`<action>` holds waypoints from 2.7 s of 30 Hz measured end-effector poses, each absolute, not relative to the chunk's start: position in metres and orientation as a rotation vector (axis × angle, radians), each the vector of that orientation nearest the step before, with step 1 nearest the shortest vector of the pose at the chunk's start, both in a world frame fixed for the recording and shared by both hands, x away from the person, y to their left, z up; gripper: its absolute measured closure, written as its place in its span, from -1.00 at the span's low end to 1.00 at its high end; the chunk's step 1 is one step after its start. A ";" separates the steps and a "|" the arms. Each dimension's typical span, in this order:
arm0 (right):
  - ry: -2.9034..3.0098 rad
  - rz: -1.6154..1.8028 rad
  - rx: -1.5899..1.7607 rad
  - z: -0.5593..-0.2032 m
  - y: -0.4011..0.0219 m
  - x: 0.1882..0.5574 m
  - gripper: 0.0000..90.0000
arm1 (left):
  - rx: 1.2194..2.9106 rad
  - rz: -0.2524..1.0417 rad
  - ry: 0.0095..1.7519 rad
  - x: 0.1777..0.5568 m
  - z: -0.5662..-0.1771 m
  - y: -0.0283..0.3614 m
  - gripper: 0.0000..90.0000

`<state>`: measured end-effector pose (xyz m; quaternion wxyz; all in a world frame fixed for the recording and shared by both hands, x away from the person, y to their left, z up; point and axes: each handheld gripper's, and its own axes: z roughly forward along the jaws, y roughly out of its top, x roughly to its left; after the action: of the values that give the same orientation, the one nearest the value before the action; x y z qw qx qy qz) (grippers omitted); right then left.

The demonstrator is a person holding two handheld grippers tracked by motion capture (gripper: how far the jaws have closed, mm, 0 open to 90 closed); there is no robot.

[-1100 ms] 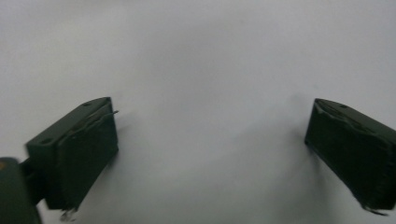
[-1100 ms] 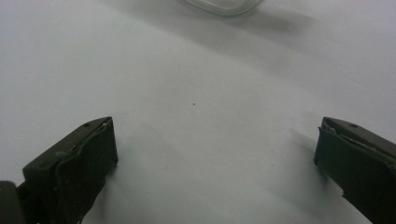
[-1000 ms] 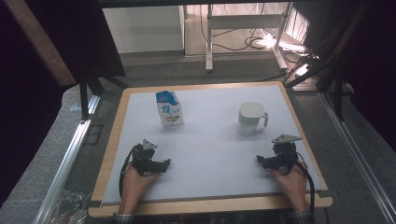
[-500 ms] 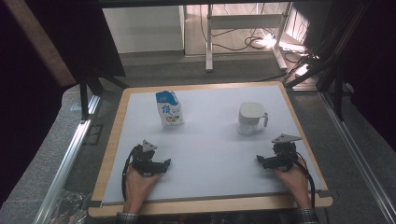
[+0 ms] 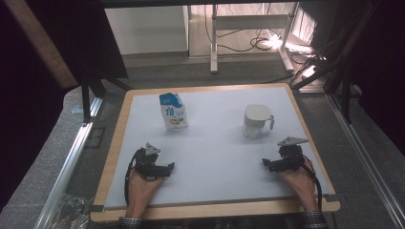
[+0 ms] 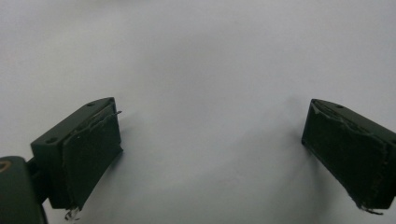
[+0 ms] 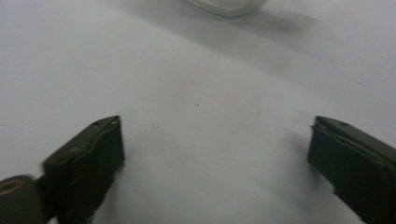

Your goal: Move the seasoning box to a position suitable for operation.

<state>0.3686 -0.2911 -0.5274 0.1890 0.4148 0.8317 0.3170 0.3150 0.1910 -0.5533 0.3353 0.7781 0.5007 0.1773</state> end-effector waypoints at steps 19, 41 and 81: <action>2.303 1.005 1.185 -0.503 -0.290 0.373 -0.51 | 2.029 0.461 1.307 0.315 -0.553 0.191 -0.91; 2.122 1.064 1.272 -0.491 -0.301 0.394 -0.24 | 2.029 0.459 1.307 0.315 -0.553 0.191 -0.91; 2.022 0.998 1.304 -0.488 -0.279 0.453 0.41 | 2.034 0.459 1.305 0.315 -0.553 0.192 -0.91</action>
<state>0.4530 -0.2793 -0.4876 0.2651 0.4828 0.7484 0.3696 0.3151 0.1917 -0.5532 0.3345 0.7793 0.4999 0.1758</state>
